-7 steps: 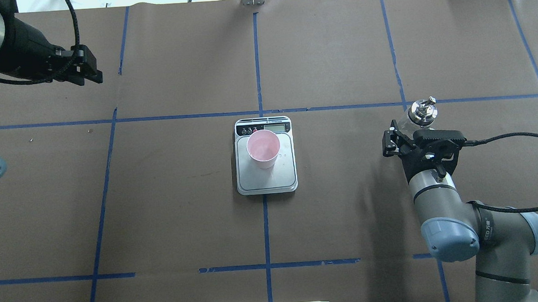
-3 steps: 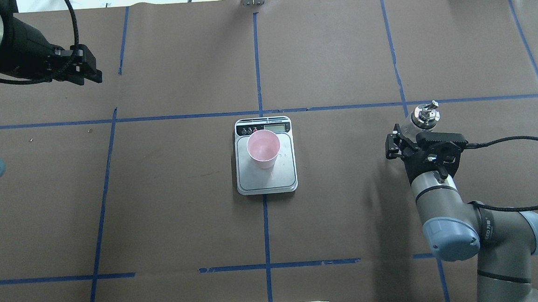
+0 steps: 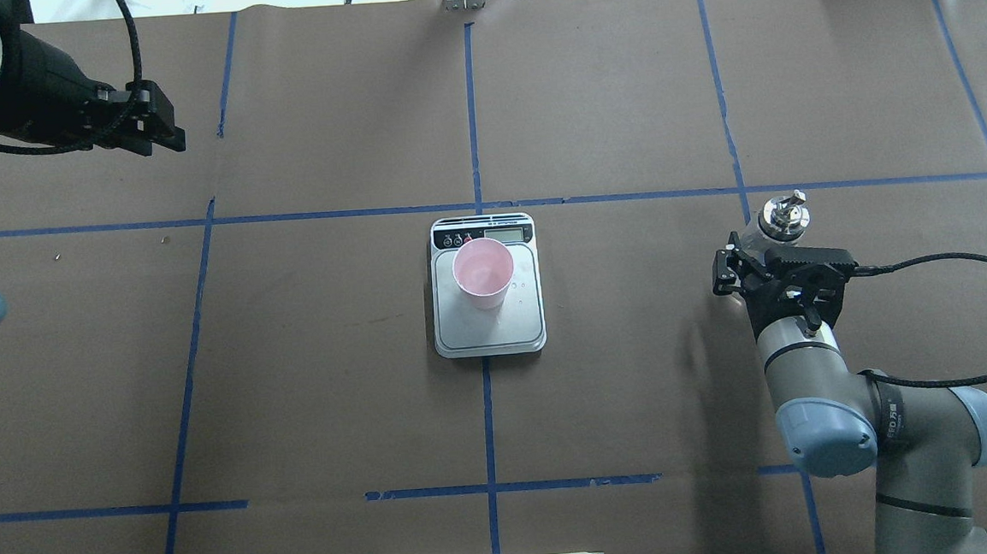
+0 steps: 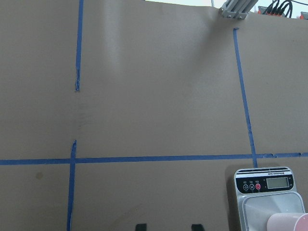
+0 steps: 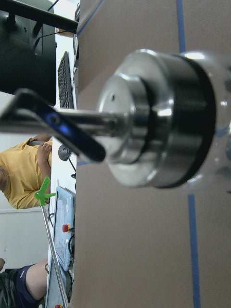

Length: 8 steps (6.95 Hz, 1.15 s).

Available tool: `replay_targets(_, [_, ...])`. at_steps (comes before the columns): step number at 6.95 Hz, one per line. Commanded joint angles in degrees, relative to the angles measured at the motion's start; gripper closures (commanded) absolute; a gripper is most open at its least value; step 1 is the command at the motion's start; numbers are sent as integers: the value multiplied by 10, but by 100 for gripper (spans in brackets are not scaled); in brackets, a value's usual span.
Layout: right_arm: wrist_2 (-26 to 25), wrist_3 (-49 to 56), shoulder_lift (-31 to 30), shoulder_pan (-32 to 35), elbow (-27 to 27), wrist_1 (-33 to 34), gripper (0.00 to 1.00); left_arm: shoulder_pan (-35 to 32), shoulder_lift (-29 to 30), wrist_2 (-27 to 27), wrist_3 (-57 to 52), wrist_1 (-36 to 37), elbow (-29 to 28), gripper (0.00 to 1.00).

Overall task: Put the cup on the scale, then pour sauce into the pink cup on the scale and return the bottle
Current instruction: 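Carry the bottle back and lower it to its spot with the right gripper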

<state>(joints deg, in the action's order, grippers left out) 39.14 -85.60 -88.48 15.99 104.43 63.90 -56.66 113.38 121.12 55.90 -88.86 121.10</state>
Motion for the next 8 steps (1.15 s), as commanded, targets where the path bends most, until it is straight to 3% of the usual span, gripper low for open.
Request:
replay_targets(1, [4,-1,0,0,0,0,22,0,1,0,0,18,12,57])
replay_targets(2, [4,-28,-1,0,0,0,0,0,1,0,0,18,12,57])
replay_targets(6, [1,-31,-18,-5,9,-2,0,2,0,0,-1,18,5,57])
replay_targets(8, [2,-31,-32,-22,44,-2,0,3,1,0,0,18,6,57])
